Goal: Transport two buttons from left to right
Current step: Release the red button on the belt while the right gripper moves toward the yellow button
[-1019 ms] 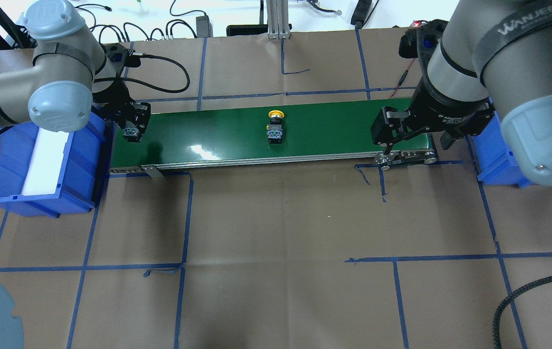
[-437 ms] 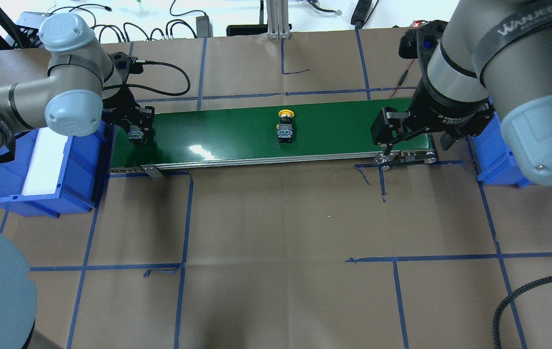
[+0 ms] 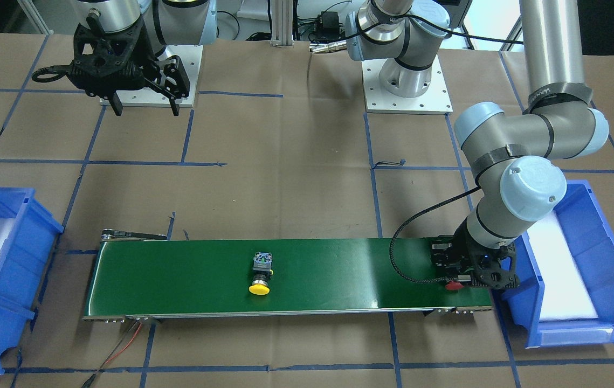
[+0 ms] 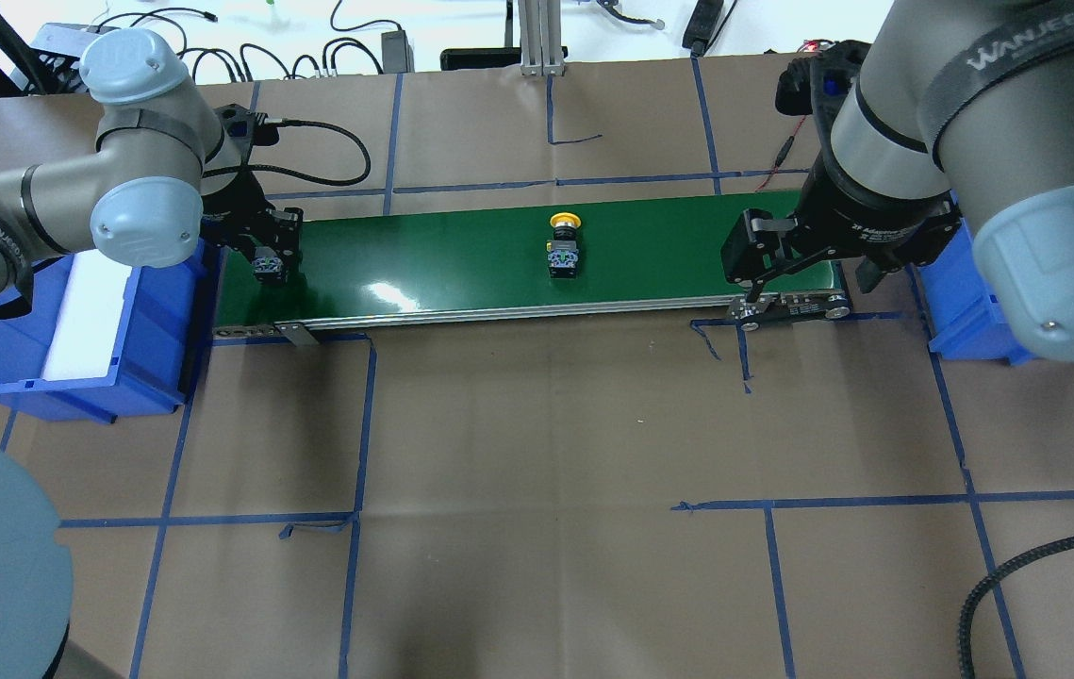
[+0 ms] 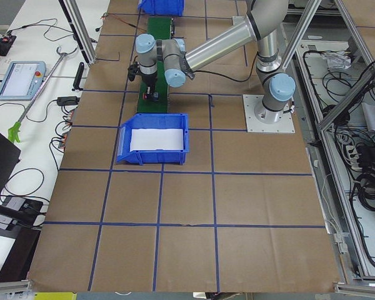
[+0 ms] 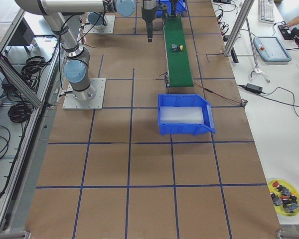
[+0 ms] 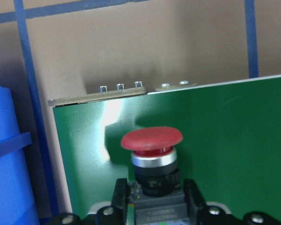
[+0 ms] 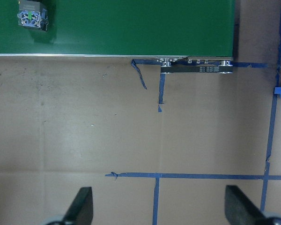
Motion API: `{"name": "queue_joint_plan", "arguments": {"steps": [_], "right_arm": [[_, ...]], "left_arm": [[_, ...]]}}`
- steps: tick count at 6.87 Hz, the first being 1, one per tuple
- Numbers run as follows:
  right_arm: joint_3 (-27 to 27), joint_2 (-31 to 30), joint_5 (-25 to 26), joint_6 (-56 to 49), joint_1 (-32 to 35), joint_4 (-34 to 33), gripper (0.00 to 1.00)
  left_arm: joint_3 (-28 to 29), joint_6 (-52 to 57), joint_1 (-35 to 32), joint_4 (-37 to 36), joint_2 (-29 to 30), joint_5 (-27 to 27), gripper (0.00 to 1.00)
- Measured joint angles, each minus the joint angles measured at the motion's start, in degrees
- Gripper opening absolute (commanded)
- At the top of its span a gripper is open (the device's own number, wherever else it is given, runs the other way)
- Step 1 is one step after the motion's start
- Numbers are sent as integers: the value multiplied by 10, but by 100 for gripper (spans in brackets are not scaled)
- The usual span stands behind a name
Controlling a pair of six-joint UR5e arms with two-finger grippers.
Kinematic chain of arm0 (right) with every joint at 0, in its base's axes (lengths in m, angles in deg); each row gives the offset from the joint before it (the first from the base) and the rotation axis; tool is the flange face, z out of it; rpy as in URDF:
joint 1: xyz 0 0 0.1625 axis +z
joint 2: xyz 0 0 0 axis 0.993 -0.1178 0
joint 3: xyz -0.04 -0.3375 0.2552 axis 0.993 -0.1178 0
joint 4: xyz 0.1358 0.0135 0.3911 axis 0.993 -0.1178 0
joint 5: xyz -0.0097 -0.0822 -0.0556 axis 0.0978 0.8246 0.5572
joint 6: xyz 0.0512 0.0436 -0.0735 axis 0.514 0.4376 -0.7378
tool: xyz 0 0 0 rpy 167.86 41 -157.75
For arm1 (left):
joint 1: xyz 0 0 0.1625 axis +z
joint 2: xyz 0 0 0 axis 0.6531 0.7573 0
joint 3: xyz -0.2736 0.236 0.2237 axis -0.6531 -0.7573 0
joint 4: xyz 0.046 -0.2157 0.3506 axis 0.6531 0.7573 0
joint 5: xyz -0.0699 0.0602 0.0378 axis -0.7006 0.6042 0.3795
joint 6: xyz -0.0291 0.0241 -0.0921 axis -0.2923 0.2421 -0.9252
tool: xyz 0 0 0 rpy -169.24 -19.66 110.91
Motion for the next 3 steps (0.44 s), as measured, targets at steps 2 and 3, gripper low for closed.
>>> {"name": "queue_joint_plan", "arguments": {"steps": [2,3], "right_arm": [[0,0,0,0,0,0,100],[0,0,0,0,0,-2,100]], "left_arm": [[-5,1,0,0,-6,-2,100],[-1,2,0,2,-11,-2,100]]}}
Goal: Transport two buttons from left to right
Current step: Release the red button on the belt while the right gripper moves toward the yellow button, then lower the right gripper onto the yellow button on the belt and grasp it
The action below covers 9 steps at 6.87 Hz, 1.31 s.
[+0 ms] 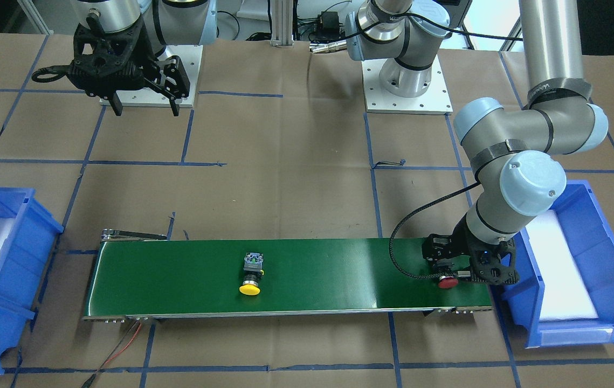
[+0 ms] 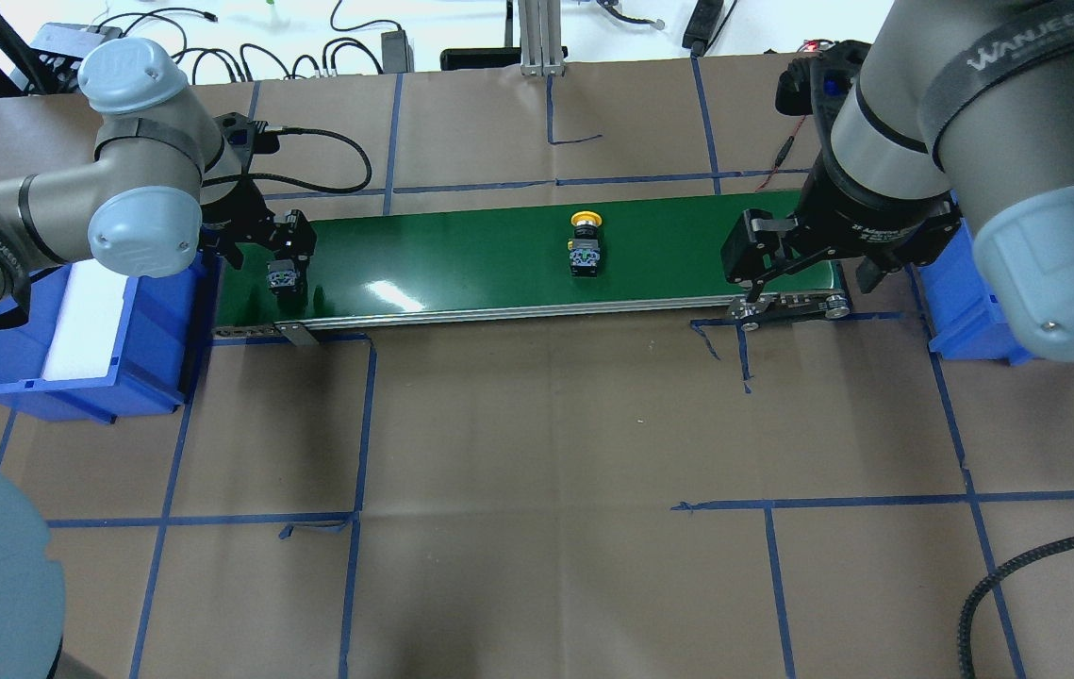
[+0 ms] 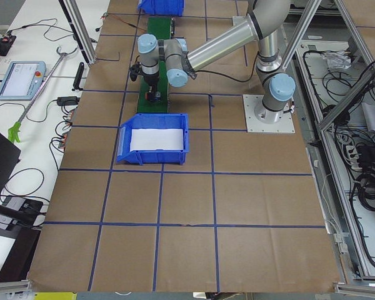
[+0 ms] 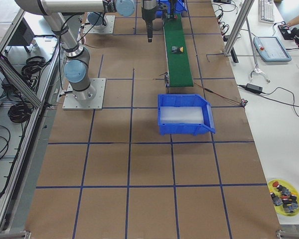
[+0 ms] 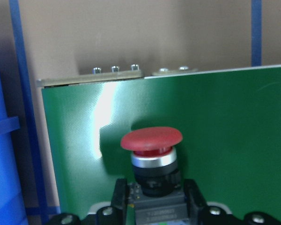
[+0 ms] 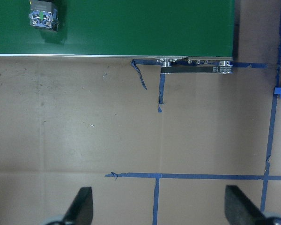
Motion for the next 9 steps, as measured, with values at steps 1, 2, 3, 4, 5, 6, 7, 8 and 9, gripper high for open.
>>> {"name": "queue_joint_plan", "arguments": {"steps": [1,2,3,4,5,6,7,8,9], "right_arm": [[1,4,0,0,0,-5,100],[2,20,-1,1,0,-19,100],[2,48,-1,1,0,-66,100],[2,77,-1,1,0,-140,100],[2,95,-1,3,0,-192,100],[0,109,-1,3,-1,-214,100],[-4,122,3,0,-4,-221,100],[-9,129,6,-2,-9,-220,100],[-16,135,4,-1,-14,-222,100]], "left_arm": [[5,2,0,4,-13,0,100],[8,3,-1,15,-35,0,100],[12,3,-4,40,-61,-1,100],[24,0,-8,90,-88,-1,100],[43,-13,-16,150,-113,-2,100],[62,-40,-31,203,-134,-3,100],[78,-73,-57,248,-161,-4,100],[79,-93,-79,277,-188,-4,100],[74,-102,-89,289,-204,-6,100]]}}
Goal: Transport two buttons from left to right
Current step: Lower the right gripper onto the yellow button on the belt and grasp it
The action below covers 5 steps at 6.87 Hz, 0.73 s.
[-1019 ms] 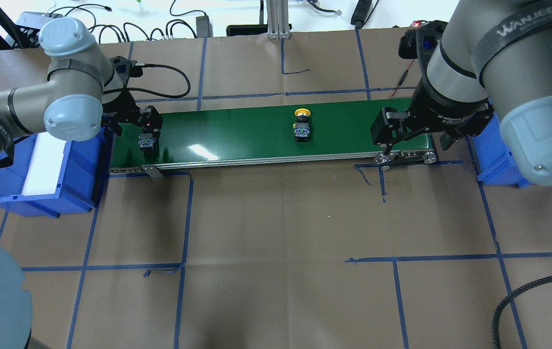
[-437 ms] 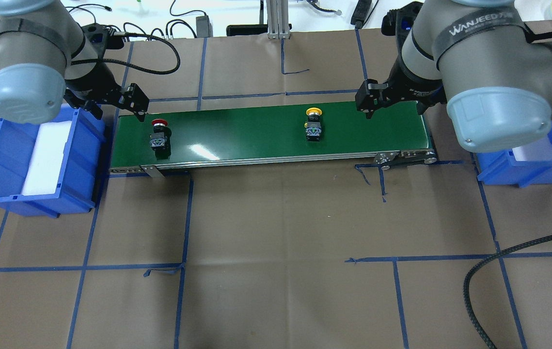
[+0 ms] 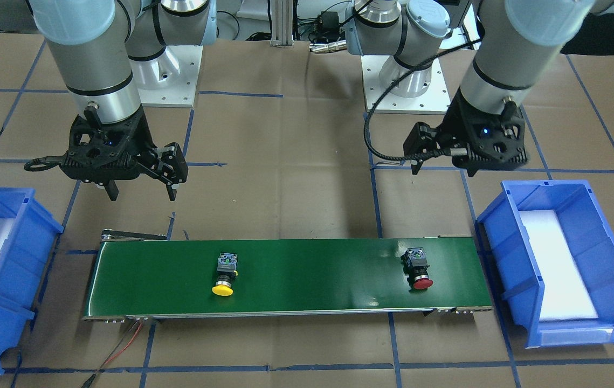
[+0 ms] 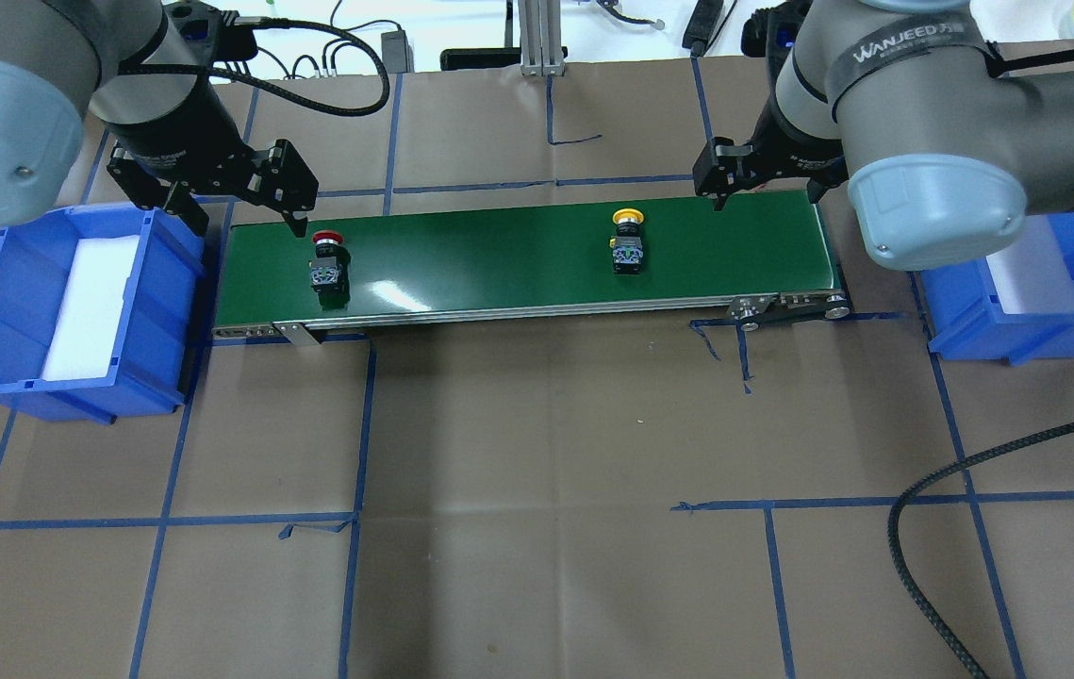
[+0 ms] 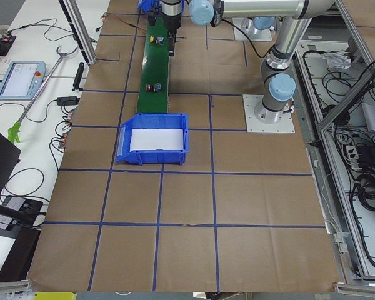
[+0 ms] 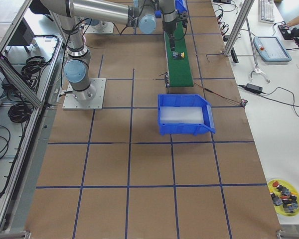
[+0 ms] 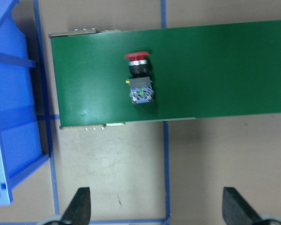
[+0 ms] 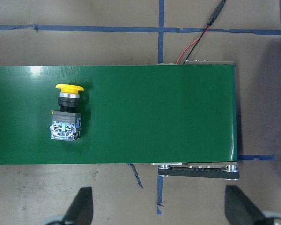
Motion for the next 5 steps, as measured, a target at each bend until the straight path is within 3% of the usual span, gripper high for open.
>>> {"name": "queue_joint_plan", "arguments": {"steps": [3,5], "right_arm": [[-24,78,-6,7,-4,-44,100],[-35,128,-38,2,-3,-83,100]], "left_arm": [[-12,-4,0,2,-12,-7,100],[-14,-8,9,-1,-12,-8,100]]}}
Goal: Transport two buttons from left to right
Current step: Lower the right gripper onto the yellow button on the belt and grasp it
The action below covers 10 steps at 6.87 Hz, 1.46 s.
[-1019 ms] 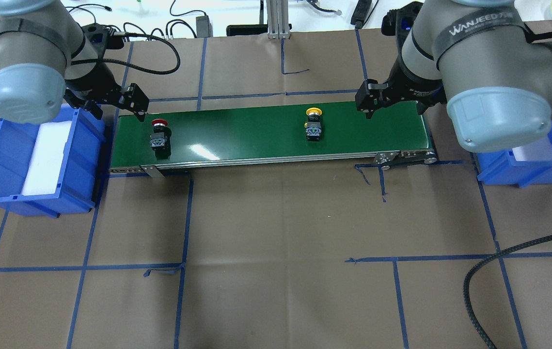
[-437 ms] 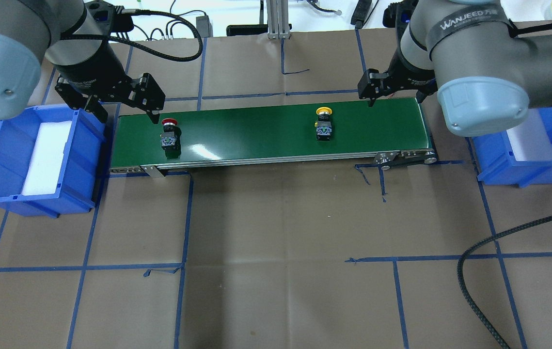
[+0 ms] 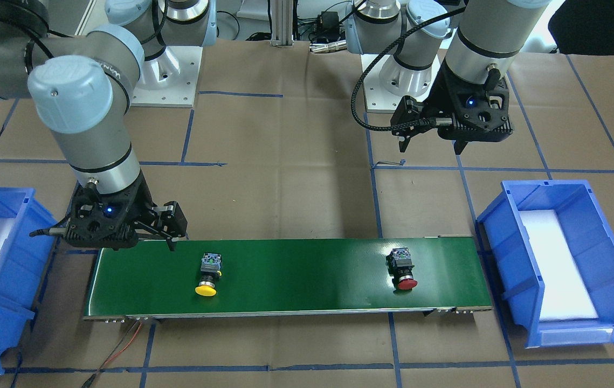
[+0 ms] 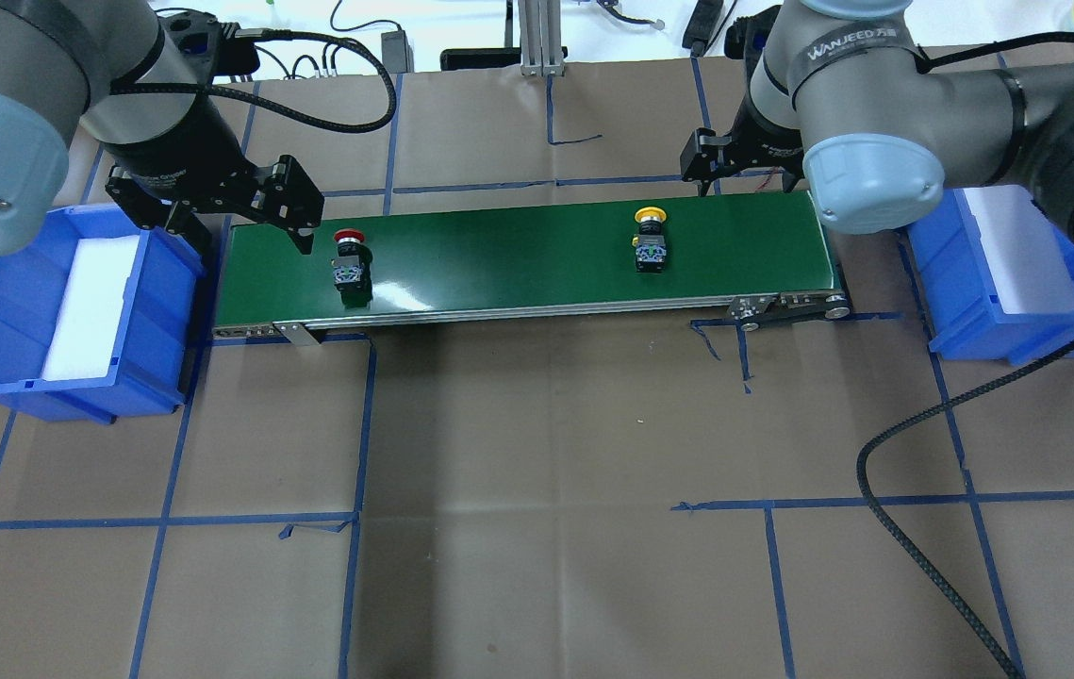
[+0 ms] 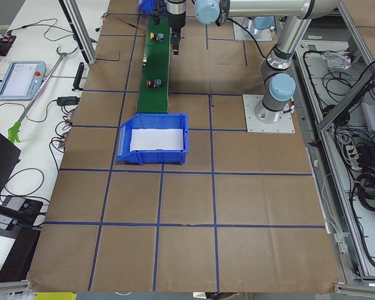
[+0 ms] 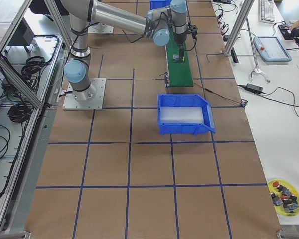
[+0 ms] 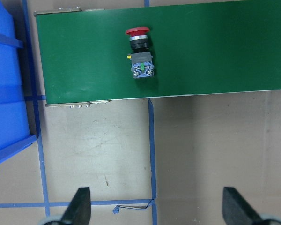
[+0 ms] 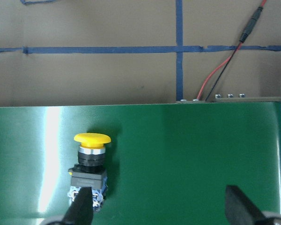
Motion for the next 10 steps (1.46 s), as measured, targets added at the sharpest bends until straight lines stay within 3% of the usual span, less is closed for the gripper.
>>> {"name": "queue_joint_plan", "arguments": {"steps": [2,7,8,9,10], "right_arm": [[-23,43,-27,-1,0,-11,100],[-27,89,-17,5,1,-7,100],[-23,94,-8,6,1,-6,88],[-19,97,-1,7,1,-5,55],[-17,98,4,11,1,-3,7]], "left_arm": [[0,-12,1,-1,0,1,100],[1,-15,1,-1,1,1,100],[1,-15,1,-1,1,1,100],[0,-15,1,-1,1,1,100],[0,-14,1,-1,1,1,100]]}}
